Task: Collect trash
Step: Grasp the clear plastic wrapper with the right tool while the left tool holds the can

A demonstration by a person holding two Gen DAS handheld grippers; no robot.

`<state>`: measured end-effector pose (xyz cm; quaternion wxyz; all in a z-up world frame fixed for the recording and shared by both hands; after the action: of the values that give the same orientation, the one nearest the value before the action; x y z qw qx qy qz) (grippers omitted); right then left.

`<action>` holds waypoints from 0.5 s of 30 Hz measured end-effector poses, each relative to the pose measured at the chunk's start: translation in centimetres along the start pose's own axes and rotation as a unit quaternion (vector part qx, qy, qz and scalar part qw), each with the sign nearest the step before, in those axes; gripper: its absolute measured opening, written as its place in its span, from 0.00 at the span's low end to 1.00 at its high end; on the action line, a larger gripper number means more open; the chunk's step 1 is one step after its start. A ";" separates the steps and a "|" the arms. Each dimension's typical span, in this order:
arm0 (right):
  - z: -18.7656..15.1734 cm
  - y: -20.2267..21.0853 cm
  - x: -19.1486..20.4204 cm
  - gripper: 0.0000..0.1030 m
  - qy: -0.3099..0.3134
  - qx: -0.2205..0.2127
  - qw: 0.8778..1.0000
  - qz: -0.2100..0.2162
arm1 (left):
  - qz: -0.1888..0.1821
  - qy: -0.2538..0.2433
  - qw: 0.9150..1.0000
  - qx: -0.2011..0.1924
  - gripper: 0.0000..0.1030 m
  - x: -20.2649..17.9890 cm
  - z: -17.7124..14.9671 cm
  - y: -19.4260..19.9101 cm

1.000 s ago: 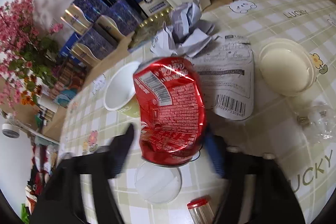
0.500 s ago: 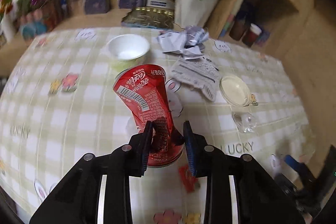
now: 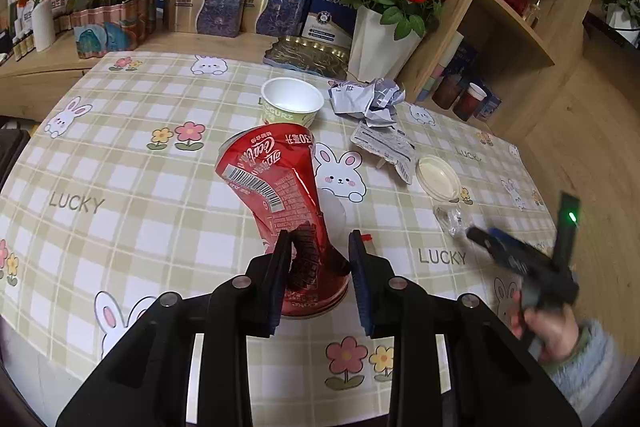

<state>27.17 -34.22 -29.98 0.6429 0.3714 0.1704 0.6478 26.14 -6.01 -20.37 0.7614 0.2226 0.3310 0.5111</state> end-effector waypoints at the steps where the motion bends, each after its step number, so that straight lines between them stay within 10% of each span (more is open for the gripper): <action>1: 0.3 -0.6 0.2 0.74 0.002 0.004 1.000 -0.002 | 0.001 0.000 1.000 0.000 0.28 0.1 -0.1 0.3; 15: -0.2 -0.7 3.1 0.33 0.013 0.017 1.000 -0.002 | -0.027 0.002 1.000 0.000 0.28 0.0 -2.1 3.9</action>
<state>27.89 -31.09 -29.80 0.6359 0.3733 0.1906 0.6480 22.13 -4.51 -19.21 0.7744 0.2128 0.3386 0.4903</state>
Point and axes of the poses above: each gripper's, at about its wrist camera, not at the fingertips, and y roughly against the way its jaws point, x to its left, z to its top, the point moved 10 cm from there along -y, roughly the way its jaws point, and after that the axes turned 4 degrees about -x, right-handed, at the moved point
